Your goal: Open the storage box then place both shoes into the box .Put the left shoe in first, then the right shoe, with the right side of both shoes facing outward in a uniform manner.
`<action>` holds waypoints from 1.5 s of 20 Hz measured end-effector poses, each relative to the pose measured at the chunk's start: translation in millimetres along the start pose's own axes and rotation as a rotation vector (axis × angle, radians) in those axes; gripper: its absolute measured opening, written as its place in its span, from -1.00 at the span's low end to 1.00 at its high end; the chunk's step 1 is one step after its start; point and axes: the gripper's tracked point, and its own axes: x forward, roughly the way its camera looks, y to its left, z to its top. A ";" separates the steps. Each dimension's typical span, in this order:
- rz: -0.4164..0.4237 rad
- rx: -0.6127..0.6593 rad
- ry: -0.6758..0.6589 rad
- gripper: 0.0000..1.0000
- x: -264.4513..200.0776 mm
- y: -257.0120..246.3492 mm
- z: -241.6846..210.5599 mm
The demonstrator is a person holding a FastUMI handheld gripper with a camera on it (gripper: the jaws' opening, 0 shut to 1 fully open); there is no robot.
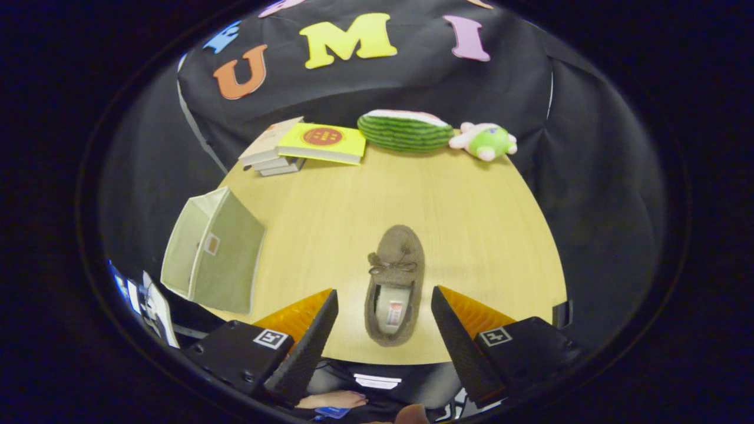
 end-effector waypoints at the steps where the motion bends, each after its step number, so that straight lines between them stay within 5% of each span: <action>1: 0.001 0.010 0.022 1.00 9.1 -5.4 0.9; 4: -0.004 0.034 0.084 0.98 33.1 -22.4 -10.1; 16: 0.071 0.173 0.307 0.35 99.1 -35.8 -45.2; 19: 0.086 0.235 0.356 -0.09 106.8 -39.5 -51.1; 27: 0.088 0.310 0.320 -0.67 105.2 -41.4 -51.6; 30: 0.181 0.404 0.334 -0.86 99.5 -24.4 -53.5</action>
